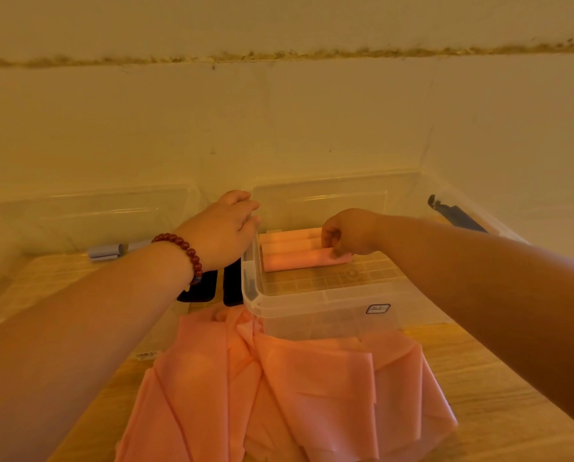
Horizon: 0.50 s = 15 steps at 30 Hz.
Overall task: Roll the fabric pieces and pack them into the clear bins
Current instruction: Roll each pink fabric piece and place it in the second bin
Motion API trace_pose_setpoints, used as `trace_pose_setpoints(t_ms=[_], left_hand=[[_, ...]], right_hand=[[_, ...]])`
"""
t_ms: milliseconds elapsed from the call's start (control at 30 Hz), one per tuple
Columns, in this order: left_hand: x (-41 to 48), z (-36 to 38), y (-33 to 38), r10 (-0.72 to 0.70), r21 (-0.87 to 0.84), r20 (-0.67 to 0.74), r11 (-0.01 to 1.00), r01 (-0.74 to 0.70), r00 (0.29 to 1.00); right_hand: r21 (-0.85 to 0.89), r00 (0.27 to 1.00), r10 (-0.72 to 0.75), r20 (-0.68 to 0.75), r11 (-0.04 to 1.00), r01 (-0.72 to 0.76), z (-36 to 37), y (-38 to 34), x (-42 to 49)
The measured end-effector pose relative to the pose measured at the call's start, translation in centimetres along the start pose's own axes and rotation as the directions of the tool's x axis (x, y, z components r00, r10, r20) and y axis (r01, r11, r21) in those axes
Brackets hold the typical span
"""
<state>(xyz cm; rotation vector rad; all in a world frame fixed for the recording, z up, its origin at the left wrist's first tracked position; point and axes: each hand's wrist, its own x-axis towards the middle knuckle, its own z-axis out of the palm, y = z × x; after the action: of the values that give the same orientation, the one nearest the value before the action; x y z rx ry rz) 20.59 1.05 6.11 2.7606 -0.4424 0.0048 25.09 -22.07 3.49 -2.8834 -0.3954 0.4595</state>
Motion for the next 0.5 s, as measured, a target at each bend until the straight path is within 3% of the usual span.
trace_pose_setpoints(t_ms=[500], left_hand=[[0.03,-0.03,-0.10,0.002,-0.011,0.004,1.000,-0.002,1.000]], right_hand=[[0.015,1.000,0.024,-0.015,1.000,-0.024,-0.06,-0.14,-0.10]])
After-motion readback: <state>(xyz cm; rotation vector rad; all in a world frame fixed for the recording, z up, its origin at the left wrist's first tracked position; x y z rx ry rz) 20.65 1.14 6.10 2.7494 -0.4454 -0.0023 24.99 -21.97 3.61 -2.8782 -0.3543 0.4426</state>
